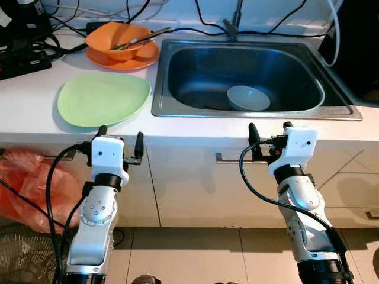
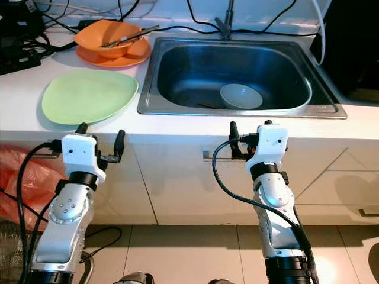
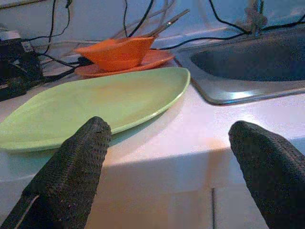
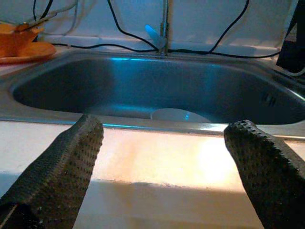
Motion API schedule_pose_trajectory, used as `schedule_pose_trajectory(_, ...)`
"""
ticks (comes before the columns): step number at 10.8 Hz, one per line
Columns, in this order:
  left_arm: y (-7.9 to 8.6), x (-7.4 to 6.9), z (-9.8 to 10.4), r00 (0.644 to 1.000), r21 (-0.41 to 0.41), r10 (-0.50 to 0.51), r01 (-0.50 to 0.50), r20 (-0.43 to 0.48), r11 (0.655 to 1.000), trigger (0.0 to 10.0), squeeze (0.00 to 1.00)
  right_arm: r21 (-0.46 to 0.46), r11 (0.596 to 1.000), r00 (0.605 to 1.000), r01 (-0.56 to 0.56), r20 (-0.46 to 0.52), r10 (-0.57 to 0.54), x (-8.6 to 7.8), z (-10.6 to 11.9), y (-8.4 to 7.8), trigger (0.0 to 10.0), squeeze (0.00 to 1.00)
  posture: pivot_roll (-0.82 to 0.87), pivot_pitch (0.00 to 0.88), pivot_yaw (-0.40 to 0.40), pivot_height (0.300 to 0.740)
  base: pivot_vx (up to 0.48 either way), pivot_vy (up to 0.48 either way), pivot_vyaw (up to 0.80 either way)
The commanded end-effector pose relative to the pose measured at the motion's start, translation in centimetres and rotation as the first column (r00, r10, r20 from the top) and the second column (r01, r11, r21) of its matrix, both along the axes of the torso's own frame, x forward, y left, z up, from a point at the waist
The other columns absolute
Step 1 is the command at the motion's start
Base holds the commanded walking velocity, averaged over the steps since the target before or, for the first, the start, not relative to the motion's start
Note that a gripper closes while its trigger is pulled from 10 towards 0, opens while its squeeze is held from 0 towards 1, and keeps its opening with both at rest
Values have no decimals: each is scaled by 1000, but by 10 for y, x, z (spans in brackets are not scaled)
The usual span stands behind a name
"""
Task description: Kitchen organization
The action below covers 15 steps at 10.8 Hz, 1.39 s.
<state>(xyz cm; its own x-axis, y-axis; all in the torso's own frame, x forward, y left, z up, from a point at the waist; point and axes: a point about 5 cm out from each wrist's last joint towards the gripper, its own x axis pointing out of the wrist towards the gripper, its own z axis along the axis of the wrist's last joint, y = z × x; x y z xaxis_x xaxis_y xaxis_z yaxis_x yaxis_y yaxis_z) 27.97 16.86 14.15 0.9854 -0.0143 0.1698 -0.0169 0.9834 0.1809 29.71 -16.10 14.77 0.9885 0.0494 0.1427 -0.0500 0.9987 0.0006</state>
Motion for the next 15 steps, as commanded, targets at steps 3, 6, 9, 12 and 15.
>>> schedule_pose_trajectory(3,-4,0,-1,1000,-38,-17,17,-5,999,10000,0,1,1000,1000,-9,-16,9,1,-3,3,10000,1000,86,102,1,740,0,0,0)
schedule_pose_trajectory(6,-7,5,-7,998,-149,-30,23,-46,989,10000,0,19,999,997,-34,-70,36,-1,-17,11,10000,1000,87,98,-1,740,0,0,0)
schedule_pose_trajectory(9,-6,6,-8,998,-136,-33,26,-51,990,10000,0,22,999,997,-35,-73,37,-1,-18,12,10000,1000,88,91,3,740,0,0,0)
schedule_pose_trajectory(12,-4,7,-9,998,-116,-27,20,-53,993,10000,0,21,999,997,-27,-69,29,2,-17,11,10000,1000,90,86,2,740,0,0,0)
schedule_pose_trajectory(15,-4,8,-9,998,-109,-25,19,-52,994,10000,0,19,999,997,-27,-65,28,3,-17,11,10000,1000,92,86,2,740,0,0,0)
